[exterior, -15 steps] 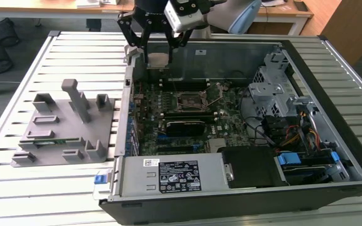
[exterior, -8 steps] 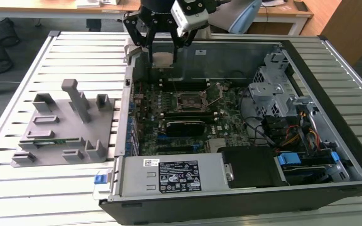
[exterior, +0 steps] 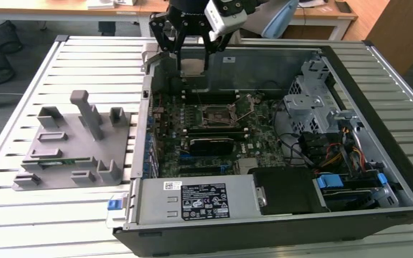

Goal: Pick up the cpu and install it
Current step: 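Pick up the cpu and move it towards the insertion slot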

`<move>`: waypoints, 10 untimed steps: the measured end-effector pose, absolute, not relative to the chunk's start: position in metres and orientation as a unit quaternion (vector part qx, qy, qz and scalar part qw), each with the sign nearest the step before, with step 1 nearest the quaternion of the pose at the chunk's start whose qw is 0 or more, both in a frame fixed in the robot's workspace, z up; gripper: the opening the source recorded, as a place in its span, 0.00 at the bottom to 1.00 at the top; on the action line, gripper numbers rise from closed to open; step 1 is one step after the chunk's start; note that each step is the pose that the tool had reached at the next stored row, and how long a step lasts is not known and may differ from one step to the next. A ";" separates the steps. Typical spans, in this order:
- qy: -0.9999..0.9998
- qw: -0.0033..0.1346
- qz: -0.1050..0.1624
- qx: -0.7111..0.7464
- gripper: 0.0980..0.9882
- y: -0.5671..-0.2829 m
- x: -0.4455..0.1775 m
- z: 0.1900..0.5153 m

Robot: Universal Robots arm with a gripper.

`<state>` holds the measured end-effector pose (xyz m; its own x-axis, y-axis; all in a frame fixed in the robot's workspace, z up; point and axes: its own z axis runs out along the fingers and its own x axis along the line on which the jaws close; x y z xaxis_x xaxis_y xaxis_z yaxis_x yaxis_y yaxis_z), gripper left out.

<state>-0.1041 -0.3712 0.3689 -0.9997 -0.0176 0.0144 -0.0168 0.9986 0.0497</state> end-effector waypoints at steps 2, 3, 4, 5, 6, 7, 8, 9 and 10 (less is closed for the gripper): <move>-1.000 0.007 -0.025 0.009 0.48 -0.370 -0.101 0.369; -1.000 0.007 -0.025 0.009 0.48 -0.370 -0.099 0.369; -1.000 0.007 -0.025 0.009 0.48 -0.370 -0.097 0.369; -1.000 0.007 -0.025 0.009 0.48 -0.370 -0.095 0.369; -1.000 0.007 -0.025 0.009 0.48 -0.370 -0.093 0.369; -1.000 0.007 -0.025 0.009 0.48 -0.370 -0.091 0.369; -1.000 0.007 -0.025 0.009 0.48 -0.370 -0.089 0.369; -1.000 0.007 -0.025 0.009 0.48 -0.370 -0.086 0.369; -1.000 0.007 -0.025 0.009 0.48 -0.370 -0.083 0.369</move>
